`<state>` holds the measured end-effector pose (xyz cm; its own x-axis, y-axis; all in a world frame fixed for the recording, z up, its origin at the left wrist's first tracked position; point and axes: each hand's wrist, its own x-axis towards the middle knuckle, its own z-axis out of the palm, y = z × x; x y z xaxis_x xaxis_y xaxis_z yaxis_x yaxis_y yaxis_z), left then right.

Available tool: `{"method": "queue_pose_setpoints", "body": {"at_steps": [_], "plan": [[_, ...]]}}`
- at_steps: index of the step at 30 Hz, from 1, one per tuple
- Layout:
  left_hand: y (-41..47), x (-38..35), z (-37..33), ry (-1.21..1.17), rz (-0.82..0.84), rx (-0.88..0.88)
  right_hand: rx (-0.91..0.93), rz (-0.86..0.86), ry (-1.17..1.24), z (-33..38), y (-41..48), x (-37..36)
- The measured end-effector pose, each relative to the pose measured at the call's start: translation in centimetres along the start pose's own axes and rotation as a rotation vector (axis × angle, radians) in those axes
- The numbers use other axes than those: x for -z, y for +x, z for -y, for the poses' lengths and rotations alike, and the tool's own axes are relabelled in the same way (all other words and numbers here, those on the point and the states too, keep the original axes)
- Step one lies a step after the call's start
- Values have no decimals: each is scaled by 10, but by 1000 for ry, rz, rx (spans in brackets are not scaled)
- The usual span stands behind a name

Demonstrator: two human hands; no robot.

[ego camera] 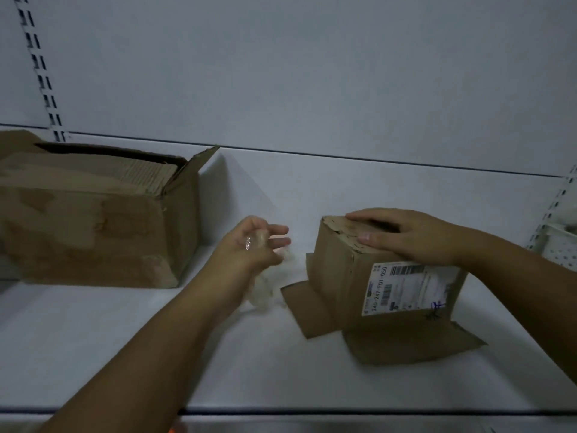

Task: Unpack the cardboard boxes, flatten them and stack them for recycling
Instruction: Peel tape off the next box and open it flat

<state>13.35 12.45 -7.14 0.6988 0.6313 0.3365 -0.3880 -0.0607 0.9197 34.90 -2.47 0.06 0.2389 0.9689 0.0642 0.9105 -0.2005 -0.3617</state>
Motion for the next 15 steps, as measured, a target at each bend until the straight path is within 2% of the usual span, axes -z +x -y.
{"method": "queue_pose_setpoints", "body": {"at_steps": [2,4,6,9,11,13,15], "plan": [[-2,1,-3,-239,91,75,-9,-38,-26,2,6,-5],[-4,-2,-7,-298,112,126,-26,-81,-43,5,9,-8],[-7,-9,-13,-328,55,133,-46,-159,-64,6,7,-9],[-9,-19,-24,-386,-16,149,22,-452,-202,18,-6,-8],[-11,-27,-37,-400,-7,129,108,-613,-89,36,-21,-5],[-13,-39,-56,-416,37,94,179,-572,75,65,-43,-5],[-11,-59,-70,-359,66,72,234,-505,61,92,-60,-13]]}}
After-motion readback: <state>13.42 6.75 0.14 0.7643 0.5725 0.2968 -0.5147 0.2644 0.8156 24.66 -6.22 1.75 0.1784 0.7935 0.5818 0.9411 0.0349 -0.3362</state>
